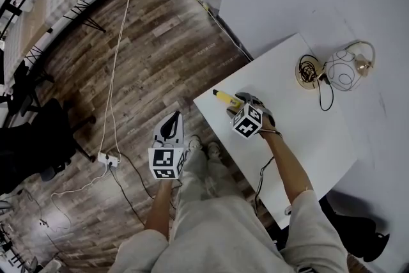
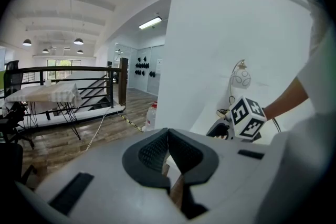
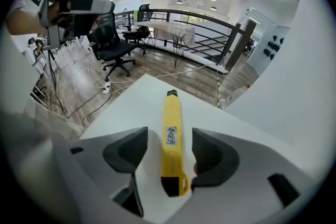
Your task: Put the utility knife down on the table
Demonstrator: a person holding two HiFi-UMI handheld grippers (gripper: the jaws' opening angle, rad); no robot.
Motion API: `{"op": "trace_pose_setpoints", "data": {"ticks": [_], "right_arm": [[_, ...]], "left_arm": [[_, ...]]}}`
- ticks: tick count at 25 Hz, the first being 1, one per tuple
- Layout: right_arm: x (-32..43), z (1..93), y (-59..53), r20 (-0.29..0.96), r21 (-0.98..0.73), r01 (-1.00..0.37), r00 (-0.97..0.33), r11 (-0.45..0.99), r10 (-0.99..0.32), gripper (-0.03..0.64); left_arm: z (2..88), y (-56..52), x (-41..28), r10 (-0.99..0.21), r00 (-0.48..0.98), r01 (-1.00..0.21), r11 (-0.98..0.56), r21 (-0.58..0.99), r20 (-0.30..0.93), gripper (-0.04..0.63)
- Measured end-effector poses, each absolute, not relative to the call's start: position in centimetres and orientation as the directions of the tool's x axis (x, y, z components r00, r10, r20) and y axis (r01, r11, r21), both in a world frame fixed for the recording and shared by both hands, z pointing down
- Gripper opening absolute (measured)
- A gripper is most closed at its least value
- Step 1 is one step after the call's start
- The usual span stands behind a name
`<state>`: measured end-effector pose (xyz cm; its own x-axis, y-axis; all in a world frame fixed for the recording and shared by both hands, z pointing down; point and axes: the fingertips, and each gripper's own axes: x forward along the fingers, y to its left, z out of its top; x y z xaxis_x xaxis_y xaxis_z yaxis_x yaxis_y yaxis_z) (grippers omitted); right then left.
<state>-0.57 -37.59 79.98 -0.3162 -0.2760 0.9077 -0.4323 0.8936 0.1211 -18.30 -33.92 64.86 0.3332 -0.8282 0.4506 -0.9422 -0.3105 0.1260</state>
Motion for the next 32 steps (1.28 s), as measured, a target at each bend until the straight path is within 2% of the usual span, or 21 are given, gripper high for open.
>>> {"op": "trace_pose_setpoints", "data": {"ticks": [2, 4, 15, 20, 25, 32], "right_arm": [[-0.6, 80.0, -37.4, 0.902, 0.106, -0.436, -0.337, 0.894, -0.271, 0.287], [-0.6, 79.8, -37.3, 0.893, 0.108, -0.451, -0.348, 0.886, -0.286, 0.287], [-0.1, 74.8, -37.3, 0.793, 0.130, -0.612, -0.408, 0.780, -0.452, 0.156], [0.6, 72.5, -37.1, 0.741, 0.122, -0.694, -0.413, 0.710, -0.530, 0.097], [1.8, 69.9, -36.7, 0.685, 0.109, -0.785, -0.386, 0.610, -0.618, 0.012], [3.6, 66.8, -35.9, 0.608, 0.026, -0.880, -0.362, 0.474, -0.706, -0.002]], "left_arm": [[65.0, -33.9, -18.1, -0.829, 0.332, -0.943, -0.309, 0.125, 0.450, 0.006], [65.0, -33.8, -18.1, -0.831, 0.331, -0.943, -0.310, 0.123, 0.448, 0.006], [64.3, -33.7, -18.1, -0.834, 0.333, -0.942, -0.315, 0.117, 0.440, 0.006], [63.7, -34.0, -18.0, -0.837, 0.332, -0.942, -0.317, 0.109, 0.434, 0.006], [62.6, -34.2, -18.1, -0.844, 0.329, -0.943, -0.319, 0.098, 0.423, 0.006], [61.1, -34.2, -17.8, -0.854, 0.328, -0.943, -0.322, 0.084, 0.404, 0.006]]}}
